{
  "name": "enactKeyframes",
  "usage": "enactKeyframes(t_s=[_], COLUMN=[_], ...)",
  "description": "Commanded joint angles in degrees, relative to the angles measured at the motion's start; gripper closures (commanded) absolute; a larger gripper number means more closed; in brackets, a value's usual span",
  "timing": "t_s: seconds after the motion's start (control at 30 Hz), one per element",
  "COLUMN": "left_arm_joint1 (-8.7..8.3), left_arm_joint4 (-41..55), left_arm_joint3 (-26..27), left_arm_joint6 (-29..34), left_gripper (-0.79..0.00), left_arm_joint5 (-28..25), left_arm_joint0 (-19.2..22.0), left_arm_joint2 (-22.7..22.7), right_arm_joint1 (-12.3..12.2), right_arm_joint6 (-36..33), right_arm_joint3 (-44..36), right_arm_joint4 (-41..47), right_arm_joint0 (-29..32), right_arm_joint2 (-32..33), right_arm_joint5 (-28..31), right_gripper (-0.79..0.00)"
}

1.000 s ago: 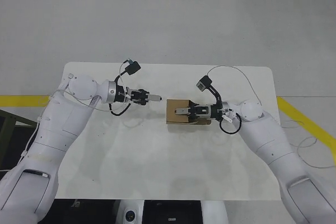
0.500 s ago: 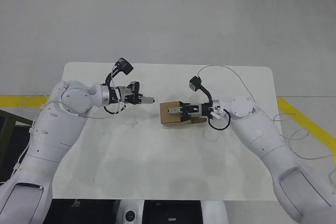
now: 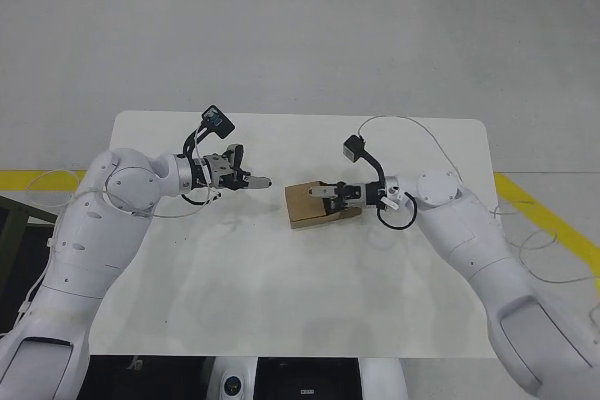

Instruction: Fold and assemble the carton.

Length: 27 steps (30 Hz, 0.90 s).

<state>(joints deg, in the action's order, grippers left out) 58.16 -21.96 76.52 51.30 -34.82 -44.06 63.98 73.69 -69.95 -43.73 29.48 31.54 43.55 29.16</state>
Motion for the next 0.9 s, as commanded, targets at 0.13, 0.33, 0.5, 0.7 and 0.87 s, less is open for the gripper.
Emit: enactKeyframes(t_s=[0.13, 0.33, 0.5, 0.7, 0.87], left_arm_joint1=[0.00, 0.00, 0.02, -0.30, -0.30], left_arm_joint4=[0.0, 0.0, -0.2, -9.1, -16.2], left_arm_joint3=[0.0, 0.0, 0.7, 1.5, 0.8], left_arm_joint6=[0.0, 0.0, -2.4, -9.9, -16.8], left_gripper=[-0.785, -0.785, -0.785, -0.785, -0.785], left_arm_joint5=[0.0, 0.0, -0.6, -7.1, -13.0], left_arm_joint0=[0.0, 0.0, -0.7, -2.5, -4.2], left_arm_joint2=[0.0, 0.0, 0.2, 0.4, -0.4], right_arm_joint1=[-2.0, -4.1, -5.7, -7.3, -8.0], right_arm_joint6=[-1.8, -2.6, -3.9, -5.1, -4.8], right_arm_joint3=[-4.5, -9.2, -14.1, -18.8, -21.3], right_arm_joint4=[-1.2, -3.6, -4.8, -5.9, -6.7], right_arm_joint0=[2.0, 4.5, 6.6, 8.9, 10.3], right_arm_joint2=[3.7, 7.7, 11.1, 14.5, 16.1], right_arm_joint5=[-0.3, -1.4, -2.4, -3.6, -3.7], right_gripper=[-0.785, -0.785, -0.717, -0.025, 0.000])
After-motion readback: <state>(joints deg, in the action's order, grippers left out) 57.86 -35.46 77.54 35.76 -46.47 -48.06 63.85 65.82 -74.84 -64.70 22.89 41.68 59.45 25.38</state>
